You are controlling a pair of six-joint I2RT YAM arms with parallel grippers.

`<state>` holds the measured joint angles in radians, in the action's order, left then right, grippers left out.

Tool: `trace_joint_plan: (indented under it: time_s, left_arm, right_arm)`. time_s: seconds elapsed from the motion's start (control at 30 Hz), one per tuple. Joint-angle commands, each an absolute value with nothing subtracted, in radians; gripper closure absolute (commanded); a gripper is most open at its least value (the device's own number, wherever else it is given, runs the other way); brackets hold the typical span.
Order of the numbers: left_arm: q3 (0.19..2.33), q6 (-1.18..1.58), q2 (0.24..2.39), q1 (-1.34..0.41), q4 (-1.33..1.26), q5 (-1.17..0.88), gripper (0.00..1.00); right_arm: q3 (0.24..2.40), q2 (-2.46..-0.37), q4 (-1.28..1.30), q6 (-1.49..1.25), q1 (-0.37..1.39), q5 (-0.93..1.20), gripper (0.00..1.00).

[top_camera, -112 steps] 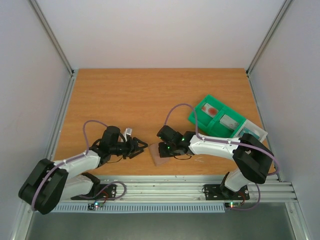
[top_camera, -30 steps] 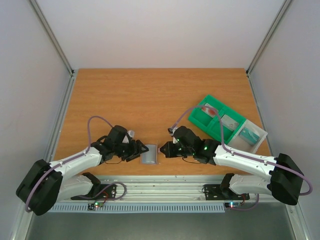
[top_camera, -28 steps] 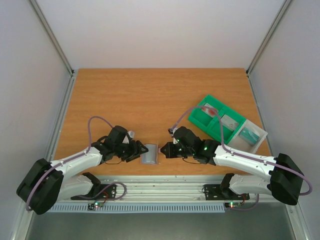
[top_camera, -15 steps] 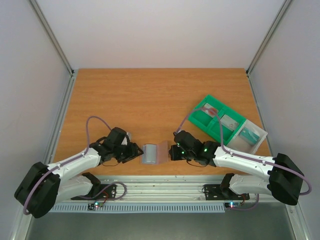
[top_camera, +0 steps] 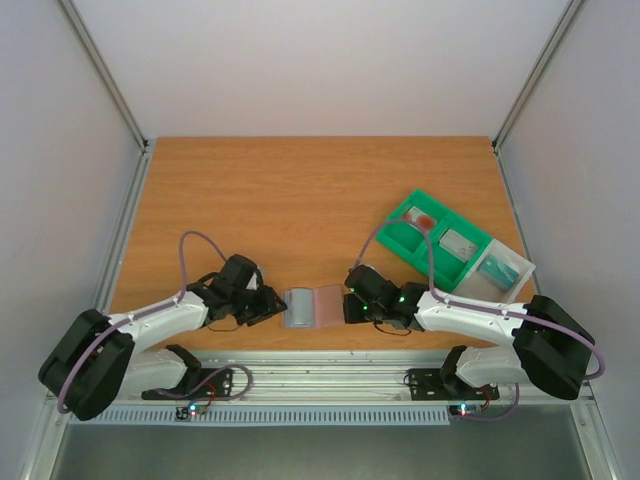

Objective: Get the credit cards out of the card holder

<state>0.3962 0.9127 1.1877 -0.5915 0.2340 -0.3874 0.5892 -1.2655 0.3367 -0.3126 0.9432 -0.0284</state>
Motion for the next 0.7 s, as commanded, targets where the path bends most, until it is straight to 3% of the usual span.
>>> trace_joint_plan:
  time_s: [0.0,0.3,0.67]
  left_arm:
    - [0.38,0.922,1.214,-0.597,0.141,-0.399,0.52]
    - [0.368,0.953,1.289,-0.597,0.039,-0.435,0.64]
    - [0.338,1.035,1.229,-0.597,-0.092,-0.51,0.98]
  right_arm:
    - [0.563,-1.277,0.297,-0.305,0.936,-0.066,0.99]
    - [0.551,-1.294,0.276,-0.314,0.936,-0.058,0.99]
    - [0.569,-1.286,0.302,-0.317,0.935,-0.045,0.99]
